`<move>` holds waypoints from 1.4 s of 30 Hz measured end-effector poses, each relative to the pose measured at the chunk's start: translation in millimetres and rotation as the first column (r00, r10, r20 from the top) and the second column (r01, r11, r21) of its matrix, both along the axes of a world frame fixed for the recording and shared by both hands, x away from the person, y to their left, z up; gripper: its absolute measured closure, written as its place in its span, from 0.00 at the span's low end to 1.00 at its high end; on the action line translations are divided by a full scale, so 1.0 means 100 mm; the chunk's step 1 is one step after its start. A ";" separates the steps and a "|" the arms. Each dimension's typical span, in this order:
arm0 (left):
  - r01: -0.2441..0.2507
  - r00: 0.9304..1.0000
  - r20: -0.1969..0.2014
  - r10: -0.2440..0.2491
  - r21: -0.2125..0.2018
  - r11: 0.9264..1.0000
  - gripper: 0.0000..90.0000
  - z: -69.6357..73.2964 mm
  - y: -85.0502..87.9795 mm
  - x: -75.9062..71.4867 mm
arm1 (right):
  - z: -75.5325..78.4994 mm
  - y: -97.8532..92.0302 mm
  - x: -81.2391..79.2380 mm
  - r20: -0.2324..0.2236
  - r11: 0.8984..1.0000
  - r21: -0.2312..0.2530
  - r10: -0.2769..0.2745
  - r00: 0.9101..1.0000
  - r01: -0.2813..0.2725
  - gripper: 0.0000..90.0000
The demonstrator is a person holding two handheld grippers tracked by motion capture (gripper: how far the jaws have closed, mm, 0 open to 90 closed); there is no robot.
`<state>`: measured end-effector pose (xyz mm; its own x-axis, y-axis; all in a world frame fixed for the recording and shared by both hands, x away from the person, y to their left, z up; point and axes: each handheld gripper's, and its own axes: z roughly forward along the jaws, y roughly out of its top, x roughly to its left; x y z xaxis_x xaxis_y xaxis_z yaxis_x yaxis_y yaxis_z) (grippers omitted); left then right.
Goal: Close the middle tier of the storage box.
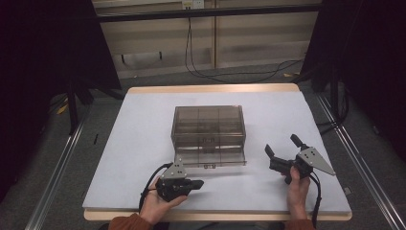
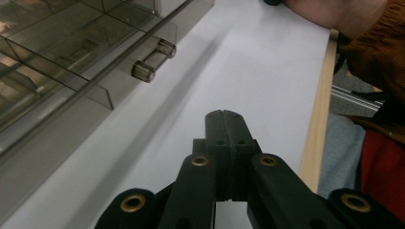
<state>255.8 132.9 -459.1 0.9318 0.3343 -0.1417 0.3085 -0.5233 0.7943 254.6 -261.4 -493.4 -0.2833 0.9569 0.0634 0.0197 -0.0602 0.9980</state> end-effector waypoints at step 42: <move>-0.037 0.999 0.022 0.035 0.055 0.998 1.00 -0.06 -0.18 0.36 | 0.00 -0.01 0.00 -0.003 1.000 0.005 0.002 1.000 -0.002 0.00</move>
